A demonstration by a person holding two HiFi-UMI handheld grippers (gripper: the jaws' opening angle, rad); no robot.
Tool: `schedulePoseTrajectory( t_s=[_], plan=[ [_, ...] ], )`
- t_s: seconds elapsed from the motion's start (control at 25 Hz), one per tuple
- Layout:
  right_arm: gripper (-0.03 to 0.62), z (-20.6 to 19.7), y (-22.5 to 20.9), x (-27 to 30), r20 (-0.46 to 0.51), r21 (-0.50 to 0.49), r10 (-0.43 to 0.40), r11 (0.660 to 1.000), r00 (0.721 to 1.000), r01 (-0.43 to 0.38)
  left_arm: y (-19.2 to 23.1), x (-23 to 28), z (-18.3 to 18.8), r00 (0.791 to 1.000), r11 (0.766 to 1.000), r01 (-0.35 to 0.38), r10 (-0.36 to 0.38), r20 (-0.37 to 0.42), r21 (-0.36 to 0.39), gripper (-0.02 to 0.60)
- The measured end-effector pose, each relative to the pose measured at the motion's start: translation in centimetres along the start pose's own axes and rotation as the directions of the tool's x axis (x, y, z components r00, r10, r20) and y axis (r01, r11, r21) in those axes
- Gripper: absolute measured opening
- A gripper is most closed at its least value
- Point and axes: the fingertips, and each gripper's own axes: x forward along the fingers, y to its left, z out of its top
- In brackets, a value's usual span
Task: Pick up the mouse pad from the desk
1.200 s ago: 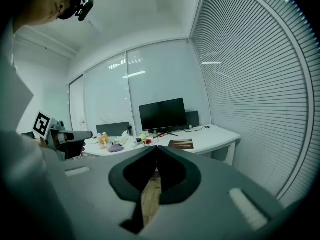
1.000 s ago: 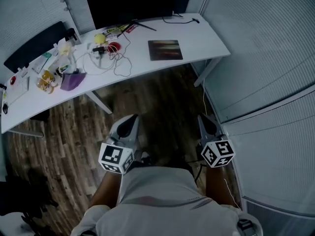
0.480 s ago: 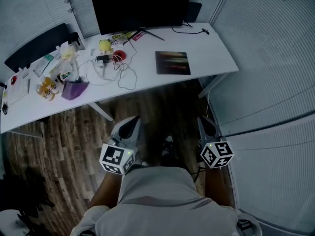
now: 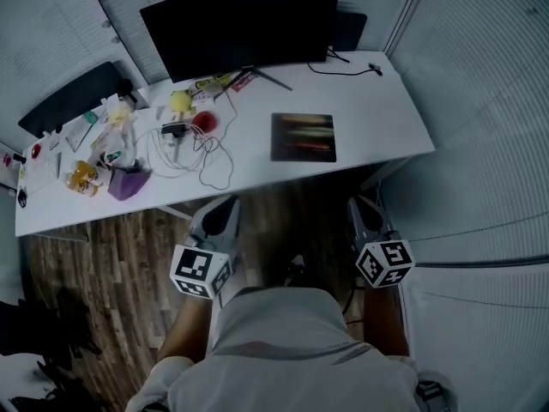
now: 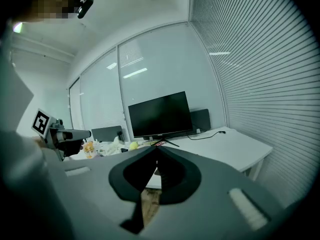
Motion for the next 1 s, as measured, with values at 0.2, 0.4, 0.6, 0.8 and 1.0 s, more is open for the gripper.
schedulePoseTrajectory(
  t_s=[0.2,0.4,0.6,0.8,1.0],
  plan=[
    [0.006,1.3,-6.7,2.9,-0.021,0.024,0.006,1.000,1.000,-0.006,-1.0,6.1,1.0,0.999,0.999,-0.037,0.037,-0.014,-0.008,0.000],
    [0.006,1.8,-10.8,4.6,-0.021,0.052,-0.005,0.999,1.000,0.006,-1.4,10.5,0.6,0.997,0.999,-0.037,0.036,-0.065,-0.014,0.000],
    [0.006,1.2,-13.3,6.8,-0.059,0.085,-0.027,0.996,0.998,0.032,0.1,15.2,0.2,0.995,1.000,-0.019,0.017,-0.099,-0.022,0.002],
    [0.008,0.6,-15.8,11.1,-0.148,0.072,-0.065,0.994,0.987,0.076,2.9,20.8,-1.3,0.989,0.998,0.009,-0.019,-0.148,-0.065,0.040],
    [0.008,1.1,-15.9,18.3,-0.224,0.039,-0.052,0.997,0.973,0.062,8.2,25.6,-2.0,0.985,0.996,0.010,-0.024,-0.169,-0.088,0.040]
  ],
)
